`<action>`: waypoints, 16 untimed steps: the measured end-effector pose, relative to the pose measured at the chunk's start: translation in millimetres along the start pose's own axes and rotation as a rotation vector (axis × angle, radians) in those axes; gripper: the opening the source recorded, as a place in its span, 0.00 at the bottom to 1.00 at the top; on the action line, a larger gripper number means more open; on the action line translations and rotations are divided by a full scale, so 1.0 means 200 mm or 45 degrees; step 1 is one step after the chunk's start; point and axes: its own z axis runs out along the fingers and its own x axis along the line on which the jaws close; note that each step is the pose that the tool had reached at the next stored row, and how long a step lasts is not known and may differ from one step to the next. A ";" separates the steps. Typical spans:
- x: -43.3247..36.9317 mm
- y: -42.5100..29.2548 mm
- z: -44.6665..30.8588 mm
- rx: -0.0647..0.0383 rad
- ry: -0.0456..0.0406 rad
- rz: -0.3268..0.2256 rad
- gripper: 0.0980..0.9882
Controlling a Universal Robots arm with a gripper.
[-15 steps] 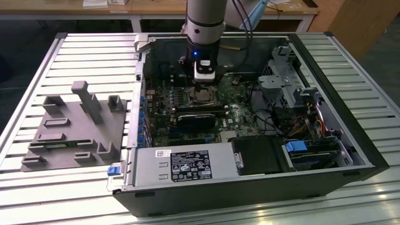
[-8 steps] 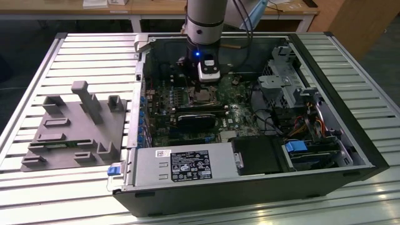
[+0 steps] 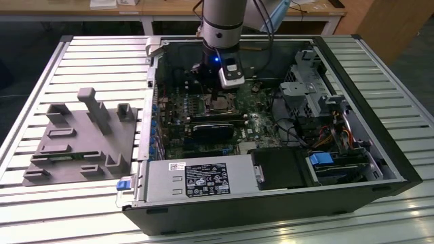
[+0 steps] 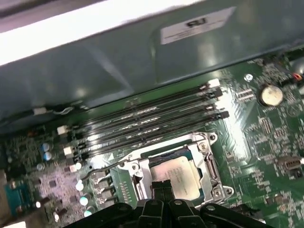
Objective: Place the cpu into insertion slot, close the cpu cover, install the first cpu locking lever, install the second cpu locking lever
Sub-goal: 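Close the cpu cover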
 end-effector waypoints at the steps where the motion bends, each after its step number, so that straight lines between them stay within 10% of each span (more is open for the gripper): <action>1: 0.000 0.000 0.000 0.001 0.001 -0.019 0.00; 6: 0.000 0.000 0.002 -0.002 -0.004 -0.104 0.00; 12: 0.009 -0.003 0.005 -0.022 -0.081 -0.129 0.00; 16: 0.014 -0.007 0.012 -0.024 -0.089 -0.123 0.00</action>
